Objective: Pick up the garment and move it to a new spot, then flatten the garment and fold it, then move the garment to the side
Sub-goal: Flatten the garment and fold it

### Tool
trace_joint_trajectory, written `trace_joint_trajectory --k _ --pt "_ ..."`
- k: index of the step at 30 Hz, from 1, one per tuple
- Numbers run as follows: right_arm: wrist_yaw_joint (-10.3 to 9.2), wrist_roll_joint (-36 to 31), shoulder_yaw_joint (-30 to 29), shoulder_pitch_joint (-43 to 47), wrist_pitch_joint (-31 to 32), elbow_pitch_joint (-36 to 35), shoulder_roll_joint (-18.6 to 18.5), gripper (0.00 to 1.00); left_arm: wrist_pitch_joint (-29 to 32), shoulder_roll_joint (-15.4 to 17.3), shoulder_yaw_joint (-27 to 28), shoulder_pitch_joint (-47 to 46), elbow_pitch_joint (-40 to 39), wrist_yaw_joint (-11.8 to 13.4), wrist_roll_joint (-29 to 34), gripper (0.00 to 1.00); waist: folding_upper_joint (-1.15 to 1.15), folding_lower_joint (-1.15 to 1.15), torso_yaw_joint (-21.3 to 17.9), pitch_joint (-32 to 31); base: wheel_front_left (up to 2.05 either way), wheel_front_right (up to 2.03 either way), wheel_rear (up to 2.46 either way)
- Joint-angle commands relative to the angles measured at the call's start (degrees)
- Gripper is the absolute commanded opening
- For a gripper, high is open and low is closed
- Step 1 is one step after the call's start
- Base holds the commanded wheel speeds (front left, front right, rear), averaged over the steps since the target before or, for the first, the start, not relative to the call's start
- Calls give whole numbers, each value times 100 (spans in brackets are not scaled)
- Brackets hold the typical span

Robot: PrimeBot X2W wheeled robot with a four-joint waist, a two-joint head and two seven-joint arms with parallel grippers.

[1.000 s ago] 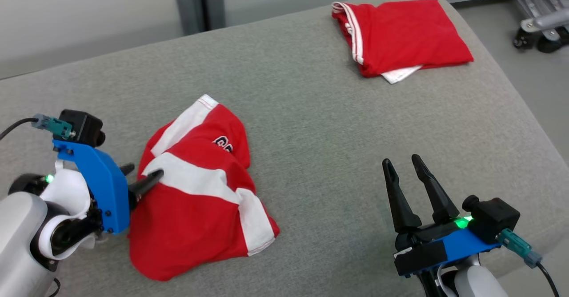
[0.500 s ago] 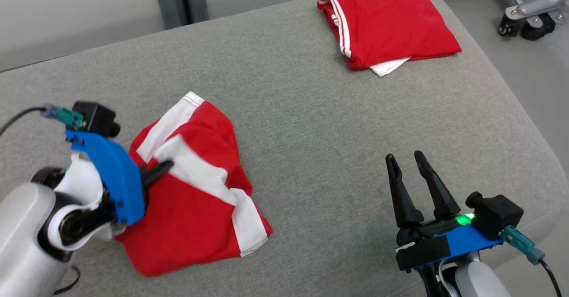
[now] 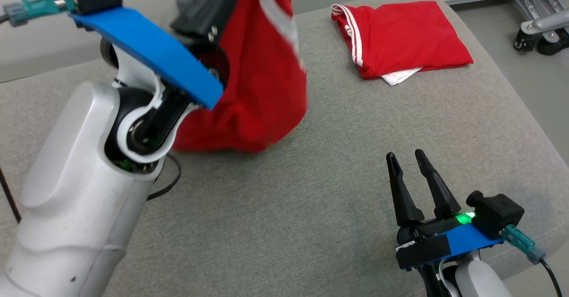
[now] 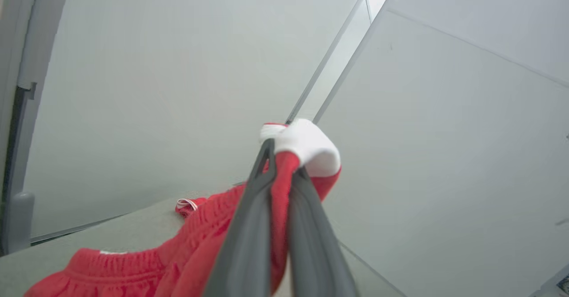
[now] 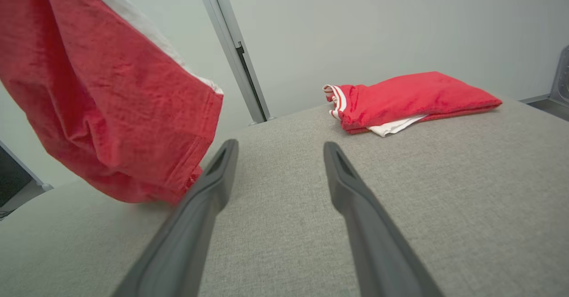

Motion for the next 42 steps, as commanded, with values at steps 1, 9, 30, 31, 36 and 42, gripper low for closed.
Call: trace_joint_trajectory --k 1,9,30,31,36,42 --pt "1 -40 -24 12 -16 -12 2 100 -242 -113 104 -108 46 92 84 0 -1 0 22 -20 0 0 0" --pt "1 -93 -139 135 -14 -66 3 100 -1101 -174 37 645 359 496 685 0 -1 0 320 -41 0 0 0" --pt "1 -434 -252 294 280 -274 -57 100 -2708 -126 -562 3681 1257 1369 1583 100 -1 0 1534 -309 0 0 0" --pt "1 -438 -253 313 300 -286 -61 100 -2748 -123 -530 3703 1261 1373 1594 100 -1 0 1575 -342 0 0 0" --pt "1 -459 -320 380 380 -368 -88 100 -2977 -137 -183 3828 1177 1305 1645 100 -1 0 1745 -501 0 0 0" --pt "1 -483 -420 476 469 -477 -96 100 -3022 -267 854 4045 482 1038 2569 100 -1 0 1840 -614 0 0 0"
